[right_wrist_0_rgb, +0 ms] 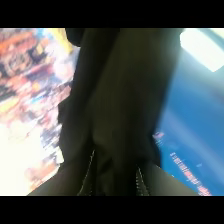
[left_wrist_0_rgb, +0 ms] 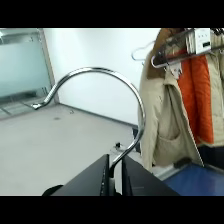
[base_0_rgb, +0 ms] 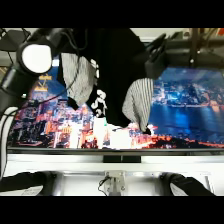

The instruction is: Fold the shirts.

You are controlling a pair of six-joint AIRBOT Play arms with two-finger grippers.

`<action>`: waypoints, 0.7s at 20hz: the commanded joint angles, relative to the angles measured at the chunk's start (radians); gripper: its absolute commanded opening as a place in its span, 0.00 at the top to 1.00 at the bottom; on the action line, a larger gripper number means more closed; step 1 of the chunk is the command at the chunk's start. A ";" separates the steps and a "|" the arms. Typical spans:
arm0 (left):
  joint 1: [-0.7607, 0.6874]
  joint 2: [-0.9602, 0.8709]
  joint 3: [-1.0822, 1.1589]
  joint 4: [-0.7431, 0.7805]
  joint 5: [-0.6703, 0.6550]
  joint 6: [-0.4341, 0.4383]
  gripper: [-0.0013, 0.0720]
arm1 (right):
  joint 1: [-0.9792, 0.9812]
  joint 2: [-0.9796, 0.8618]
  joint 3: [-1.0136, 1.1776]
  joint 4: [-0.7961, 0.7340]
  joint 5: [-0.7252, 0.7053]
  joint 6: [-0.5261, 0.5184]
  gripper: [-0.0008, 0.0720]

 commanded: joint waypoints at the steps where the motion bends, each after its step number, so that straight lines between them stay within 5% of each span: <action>1: 0.036 0.019 0.002 -0.002 0.023 0.000 0.91 | 0.000 0.021 0.000 0.006 -0.080 0.000 0.51; 2: 0.044 0.024 0.002 -0.002 0.023 -0.016 0.91 | 0.000 0.021 0.000 0.015 -0.077 0.000 0.51; 4: 0.050 0.029 0.002 -0.002 0.023 -0.075 0.91 | 0.000 0.019 0.000 0.060 -0.084 -0.001 0.35; 11: 0.021 0.033 0.002 -0.002 0.022 -0.125 0.91 | 0.001 -0.039 0.000 0.162 -0.133 -0.038 0.38; 12: 0.016 0.035 0.002 -0.002 0.023 -0.125 0.91 | 0.001 -0.051 0.000 0.171 -0.148 -0.039 0.54; 13: 0.016 0.037 0.002 -0.002 0.023 -0.125 0.91 | 0.001 -0.060 0.000 0.171 -0.156 -0.041 0.87; 14: 0.017 0.040 0.002 -0.002 0.023 -0.124 0.90 | 0.000 -0.064 0.000 0.172 -0.162 -0.056 0.90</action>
